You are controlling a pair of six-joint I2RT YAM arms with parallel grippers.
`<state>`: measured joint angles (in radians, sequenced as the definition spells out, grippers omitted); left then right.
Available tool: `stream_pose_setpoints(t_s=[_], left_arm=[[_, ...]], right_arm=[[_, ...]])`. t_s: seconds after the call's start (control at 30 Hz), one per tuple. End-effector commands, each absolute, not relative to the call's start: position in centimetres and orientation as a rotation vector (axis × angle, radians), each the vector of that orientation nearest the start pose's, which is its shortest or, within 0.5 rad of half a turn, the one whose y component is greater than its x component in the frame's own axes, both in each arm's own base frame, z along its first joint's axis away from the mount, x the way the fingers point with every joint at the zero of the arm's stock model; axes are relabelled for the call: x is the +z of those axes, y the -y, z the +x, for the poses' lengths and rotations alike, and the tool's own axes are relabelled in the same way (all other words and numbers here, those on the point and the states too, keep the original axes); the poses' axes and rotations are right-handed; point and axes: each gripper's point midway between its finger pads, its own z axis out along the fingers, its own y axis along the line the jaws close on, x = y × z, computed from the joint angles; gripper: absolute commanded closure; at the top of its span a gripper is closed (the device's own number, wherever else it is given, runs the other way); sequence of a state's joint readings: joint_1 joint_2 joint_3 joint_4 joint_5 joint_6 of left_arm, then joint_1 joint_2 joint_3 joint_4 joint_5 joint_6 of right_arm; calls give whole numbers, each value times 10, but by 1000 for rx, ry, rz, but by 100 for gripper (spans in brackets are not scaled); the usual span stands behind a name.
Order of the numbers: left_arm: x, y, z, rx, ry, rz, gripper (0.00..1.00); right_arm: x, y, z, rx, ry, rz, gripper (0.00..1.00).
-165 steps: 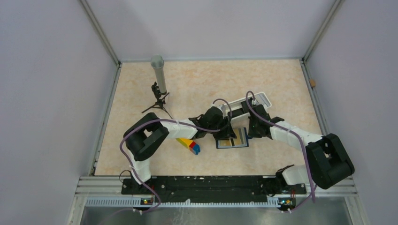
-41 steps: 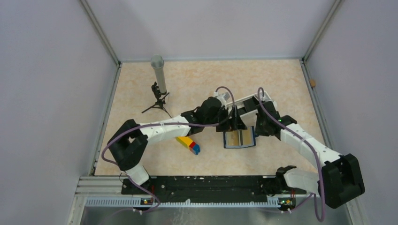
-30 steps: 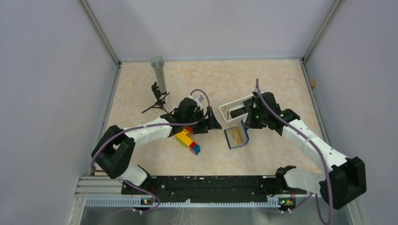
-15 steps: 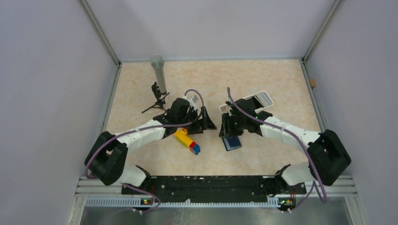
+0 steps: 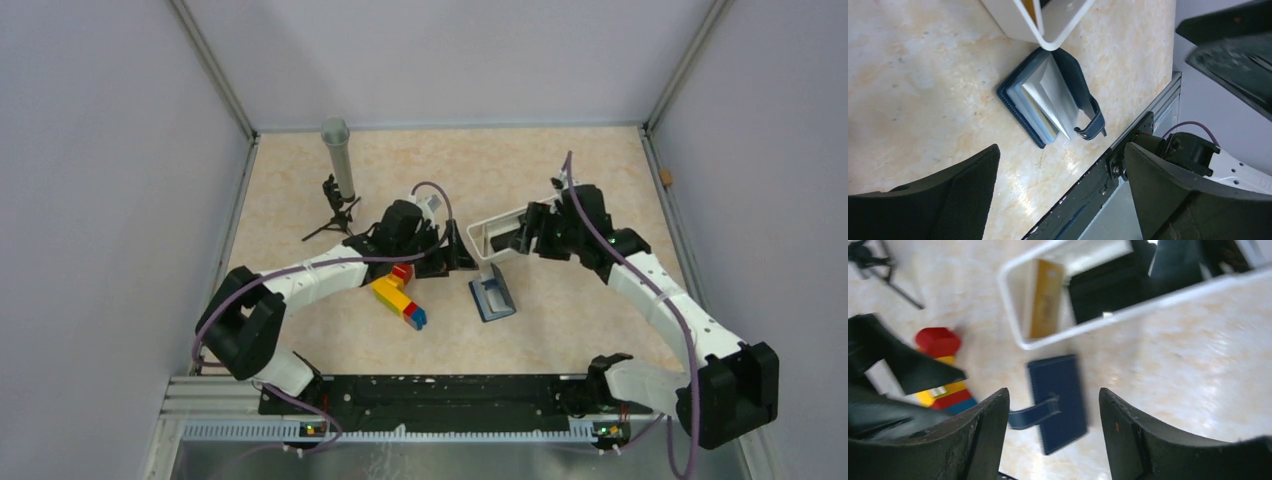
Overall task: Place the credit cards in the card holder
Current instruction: Close the card holder at the center of the board.
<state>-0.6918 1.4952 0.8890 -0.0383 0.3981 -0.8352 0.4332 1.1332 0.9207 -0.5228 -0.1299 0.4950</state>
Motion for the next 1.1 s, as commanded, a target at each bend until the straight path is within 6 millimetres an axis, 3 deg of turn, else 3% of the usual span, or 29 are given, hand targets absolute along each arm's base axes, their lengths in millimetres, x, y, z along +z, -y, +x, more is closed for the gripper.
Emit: stream_pose_setpoints(t_s=[0.0,0.1,0.27,0.53,0.67,0.77,1.07], left_arm=[[140,351,249,-1214,-2443,114,7],[130,358,249,-1199,-2477,91,7],[117,364,248,-1178,-2518,83,6],[95,368,241,-1168,-2572,89,3],[81,371,236,-1134,-2595,119,4],[67,373,236,-1088,-2611,151,9],[32,365,235,-851,-2693,232,46]], right_arm=[[125,-128,261,539,-2472,93,37],[98,-135,252,598,-2533,22,39],[70,-158,236,756,-2574,-43,36],[44,-190,225,822,-2623,-116,36],[33,-191,222,796,-2654,-107,39],[26,-188,220,773,-2675,-96,43],[13,-179,217,718,-2711,-3,48]])
